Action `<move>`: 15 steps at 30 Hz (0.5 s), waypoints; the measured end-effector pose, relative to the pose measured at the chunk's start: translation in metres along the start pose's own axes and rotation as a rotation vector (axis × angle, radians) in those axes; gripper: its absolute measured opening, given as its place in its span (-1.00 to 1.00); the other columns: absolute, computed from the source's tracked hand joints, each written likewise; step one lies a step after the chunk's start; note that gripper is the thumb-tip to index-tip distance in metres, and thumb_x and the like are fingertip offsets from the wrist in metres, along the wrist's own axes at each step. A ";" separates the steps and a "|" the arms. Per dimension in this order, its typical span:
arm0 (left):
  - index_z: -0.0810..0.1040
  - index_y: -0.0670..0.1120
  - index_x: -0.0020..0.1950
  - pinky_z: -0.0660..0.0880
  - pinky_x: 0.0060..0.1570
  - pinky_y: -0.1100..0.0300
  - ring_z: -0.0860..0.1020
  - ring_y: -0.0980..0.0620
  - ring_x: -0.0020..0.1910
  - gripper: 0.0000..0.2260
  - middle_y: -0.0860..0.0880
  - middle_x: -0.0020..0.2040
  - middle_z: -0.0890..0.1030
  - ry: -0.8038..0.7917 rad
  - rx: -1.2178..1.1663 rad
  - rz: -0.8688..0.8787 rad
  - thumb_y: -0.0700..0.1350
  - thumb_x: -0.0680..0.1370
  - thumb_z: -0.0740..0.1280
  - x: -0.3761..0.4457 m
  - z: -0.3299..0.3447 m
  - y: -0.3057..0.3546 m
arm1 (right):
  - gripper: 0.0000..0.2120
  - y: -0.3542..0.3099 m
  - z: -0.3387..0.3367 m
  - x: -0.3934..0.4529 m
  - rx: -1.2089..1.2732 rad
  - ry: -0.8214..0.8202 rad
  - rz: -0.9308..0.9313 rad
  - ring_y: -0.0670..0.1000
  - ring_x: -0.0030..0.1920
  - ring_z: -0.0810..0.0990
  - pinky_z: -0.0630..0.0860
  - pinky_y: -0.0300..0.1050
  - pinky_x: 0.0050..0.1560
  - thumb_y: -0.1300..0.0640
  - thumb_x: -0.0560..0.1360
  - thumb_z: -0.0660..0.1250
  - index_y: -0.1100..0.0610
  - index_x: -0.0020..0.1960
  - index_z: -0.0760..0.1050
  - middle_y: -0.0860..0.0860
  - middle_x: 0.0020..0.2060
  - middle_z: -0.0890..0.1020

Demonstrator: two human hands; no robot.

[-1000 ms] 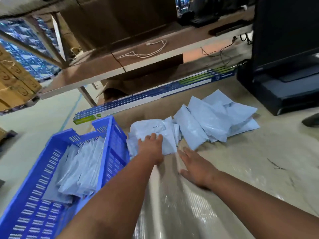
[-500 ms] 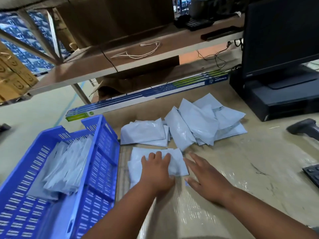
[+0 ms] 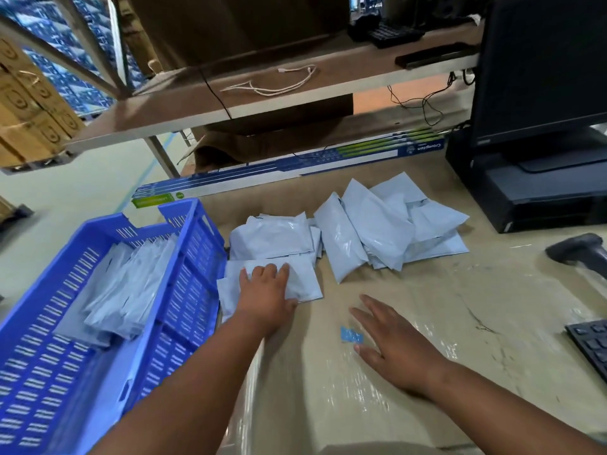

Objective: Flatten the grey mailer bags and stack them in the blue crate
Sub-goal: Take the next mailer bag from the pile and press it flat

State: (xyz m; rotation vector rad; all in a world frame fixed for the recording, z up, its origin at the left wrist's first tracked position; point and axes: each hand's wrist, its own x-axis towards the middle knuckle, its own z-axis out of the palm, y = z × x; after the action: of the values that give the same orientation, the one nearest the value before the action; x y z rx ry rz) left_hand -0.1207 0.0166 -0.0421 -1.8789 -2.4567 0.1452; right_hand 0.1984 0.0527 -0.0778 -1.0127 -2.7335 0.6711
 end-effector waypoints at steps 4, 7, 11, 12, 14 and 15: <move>0.39 0.05 0.51 0.34 0.38 -0.27 0.48 -0.16 0.22 -0.22 -0.02 0.23 0.51 0.106 -0.034 0.080 0.46 0.42 0.29 -0.026 -0.001 0.018 | -0.33 0.002 0.003 -0.007 0.005 0.008 0.005 -0.01 0.69 -0.05 -0.04 -0.19 0.61 -0.27 0.68 0.17 -0.13 0.71 0.07 -0.09 0.72 -0.11; 0.49 0.07 0.36 0.43 0.14 -0.13 0.49 -0.13 0.08 -0.32 0.01 0.10 0.49 0.155 -0.102 0.156 0.50 0.42 0.27 -0.055 0.004 0.044 | -0.33 0.006 0.004 -0.013 -0.012 -0.008 0.004 -0.01 0.69 -0.06 0.00 -0.17 0.63 -0.27 0.67 0.17 -0.14 0.70 0.06 -0.09 0.71 -0.12; 0.51 0.04 0.36 0.42 0.03 -0.09 0.48 -0.12 0.03 -0.36 0.01 0.10 0.50 0.184 -0.172 0.300 0.49 0.53 0.20 -0.094 0.014 0.088 | -0.34 0.012 0.000 -0.022 0.039 0.036 0.034 -0.03 0.68 0.00 0.09 -0.11 0.64 -0.26 0.66 0.18 -0.13 0.69 0.10 -0.11 0.71 -0.03; 0.51 0.02 0.38 0.42 0.03 -0.09 0.48 -0.12 0.04 -0.36 0.00 0.12 0.51 0.193 -0.184 0.325 0.47 0.56 0.19 -0.102 0.017 0.099 | -0.34 0.014 -0.002 -0.025 0.059 0.043 0.049 -0.04 0.68 0.01 0.11 -0.11 0.63 -0.26 0.66 0.18 -0.13 0.69 0.11 -0.13 0.71 -0.02; 0.51 -0.01 0.41 0.41 0.08 -0.10 0.48 -0.12 0.11 -0.38 -0.02 0.20 0.51 0.209 -0.216 0.354 0.44 0.59 0.19 -0.114 0.023 0.119 | -0.35 0.018 -0.003 -0.031 0.070 0.052 0.063 -0.06 0.67 0.02 0.12 -0.11 0.62 -0.29 0.65 0.15 -0.14 0.69 0.13 -0.14 0.70 0.00; 0.51 -0.02 0.42 0.41 0.11 -0.11 0.48 -0.12 0.15 -0.39 -0.03 0.24 0.51 0.218 -0.238 0.359 0.41 0.60 0.21 -0.119 0.026 0.128 | -0.34 0.021 -0.002 -0.035 0.063 0.053 0.067 -0.05 0.67 0.02 0.12 -0.11 0.62 -0.31 0.65 0.11 -0.13 0.69 0.14 -0.14 0.71 0.01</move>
State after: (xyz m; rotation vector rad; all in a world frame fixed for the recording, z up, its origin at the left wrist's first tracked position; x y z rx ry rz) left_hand 0.0307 -0.0662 -0.0784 -2.2777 -2.0539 -0.3379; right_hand 0.2377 0.0447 -0.0845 -1.0957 -2.6260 0.7252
